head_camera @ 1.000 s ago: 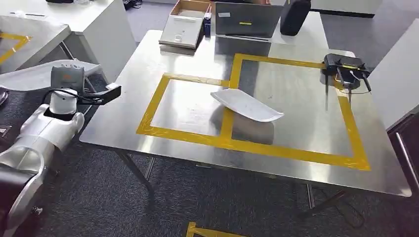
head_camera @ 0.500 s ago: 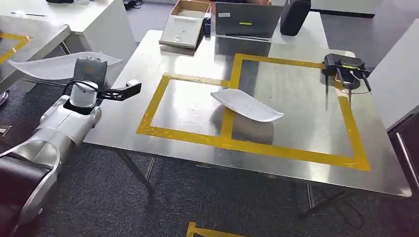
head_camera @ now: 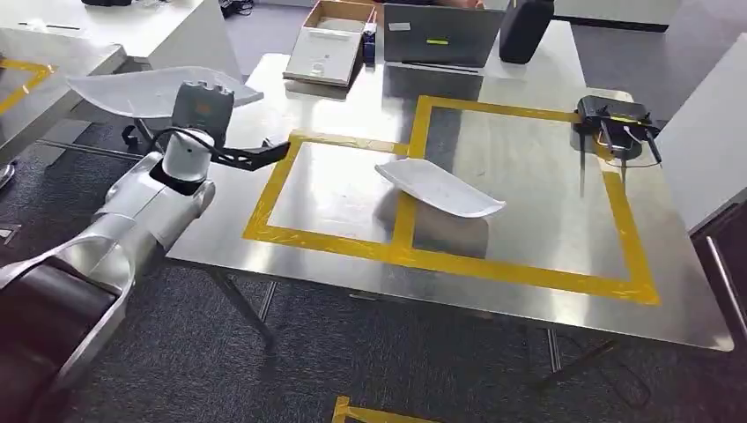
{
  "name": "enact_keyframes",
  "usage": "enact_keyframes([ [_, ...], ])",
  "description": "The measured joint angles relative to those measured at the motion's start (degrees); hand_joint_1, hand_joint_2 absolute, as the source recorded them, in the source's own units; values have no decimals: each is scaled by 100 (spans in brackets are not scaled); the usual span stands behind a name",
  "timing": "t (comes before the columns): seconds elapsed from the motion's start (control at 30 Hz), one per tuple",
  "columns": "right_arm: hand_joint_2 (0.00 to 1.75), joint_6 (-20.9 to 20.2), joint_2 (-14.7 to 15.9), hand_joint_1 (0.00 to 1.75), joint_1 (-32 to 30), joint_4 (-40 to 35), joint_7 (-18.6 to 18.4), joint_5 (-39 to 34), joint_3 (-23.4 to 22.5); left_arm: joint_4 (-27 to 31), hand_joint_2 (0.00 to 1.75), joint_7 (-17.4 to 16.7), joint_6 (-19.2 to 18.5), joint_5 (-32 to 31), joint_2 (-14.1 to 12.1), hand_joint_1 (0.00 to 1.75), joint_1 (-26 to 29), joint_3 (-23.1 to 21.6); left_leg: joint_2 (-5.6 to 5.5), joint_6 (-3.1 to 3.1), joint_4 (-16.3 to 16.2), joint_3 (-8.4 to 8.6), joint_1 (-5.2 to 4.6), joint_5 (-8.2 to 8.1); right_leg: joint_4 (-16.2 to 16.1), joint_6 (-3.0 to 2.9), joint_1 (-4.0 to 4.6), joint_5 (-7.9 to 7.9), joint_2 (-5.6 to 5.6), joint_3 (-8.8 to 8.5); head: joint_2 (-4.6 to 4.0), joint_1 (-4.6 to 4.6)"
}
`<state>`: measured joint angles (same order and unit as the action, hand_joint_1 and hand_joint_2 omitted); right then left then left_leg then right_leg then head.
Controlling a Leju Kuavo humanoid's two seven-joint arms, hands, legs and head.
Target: Take the parts from the cabinet and place them on the table.
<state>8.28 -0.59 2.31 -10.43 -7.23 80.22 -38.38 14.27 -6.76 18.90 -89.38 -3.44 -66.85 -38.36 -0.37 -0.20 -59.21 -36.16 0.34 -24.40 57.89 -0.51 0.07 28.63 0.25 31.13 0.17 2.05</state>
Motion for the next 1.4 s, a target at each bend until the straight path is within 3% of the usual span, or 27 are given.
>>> enact_keyframes([
  [0.27,0,-13,-5,0,11,0,13,15,9,20,175,518,669,123,589,175,-10,-2,-17,1,0,0,-10,0,0,5,0,3,-8,-5,0,0],
  [0.4,0,4,-26,0,28,0,59,17,24,28,175,743,789,92,1017,175,-4,-35,-15,3,0,0,-17,-1,-1,18,-4,-2,-7,-4,0,0],
  [0.6,0,30,-59,0,42,0,92,-42,24,39,175,702,637,7,1430,175,-3,-118,-12,4,0,1,-18,-2,-1,21,-6,-2,-4,-4,0,0],
  [0.8,0,17,-83,0,28,0,-20,-81,22,24,175,345,199,-19,1487,175,-11,-201,-10,4,0,2,-19,-2,-1,22,-17,-3,-4,-4,0,0],
  [1.03,0,59,-147,0,-8,0,-61,-118,-7,-39,175,-72,-192,-4,1283,175,-5,-284,-11,32,-5,1,-56,-21,-1,58,-46,14,-4,-7,0,0],
  [1.2,0,72,-179,0,-7,0,-64,-114,-20,-63,175,-157,-205,-2,1163,175,-2,-284,-13,105,-12,0,-108,-62,-25,131,-93,29,-6,-30,0,2],
  [1.27,0,74,-184,0,-17,0,-66,-109,-22,-64,175,-157,-210,0,1148,175,-1,-284,-19,185,60,77,-82,-54,83,172,-91,-53,-2,-42,0,4],
  [1.33,0,74,-190,0,-7,0,-64,-109,-24,-63,175,-162,-210,0,1144,175,-22,-284,-12,228,121,159,-50,-39,329,190,-99,141,-6,73,0,-11],
  [1.4,0,76,-190,0,1,0,-64,-111,-24,-66,175,-164,-210,0,1142,175,-17,-284,-12,242,119,156,-52,-47,1136,235,-114,536,-6,519,0,-28],
])
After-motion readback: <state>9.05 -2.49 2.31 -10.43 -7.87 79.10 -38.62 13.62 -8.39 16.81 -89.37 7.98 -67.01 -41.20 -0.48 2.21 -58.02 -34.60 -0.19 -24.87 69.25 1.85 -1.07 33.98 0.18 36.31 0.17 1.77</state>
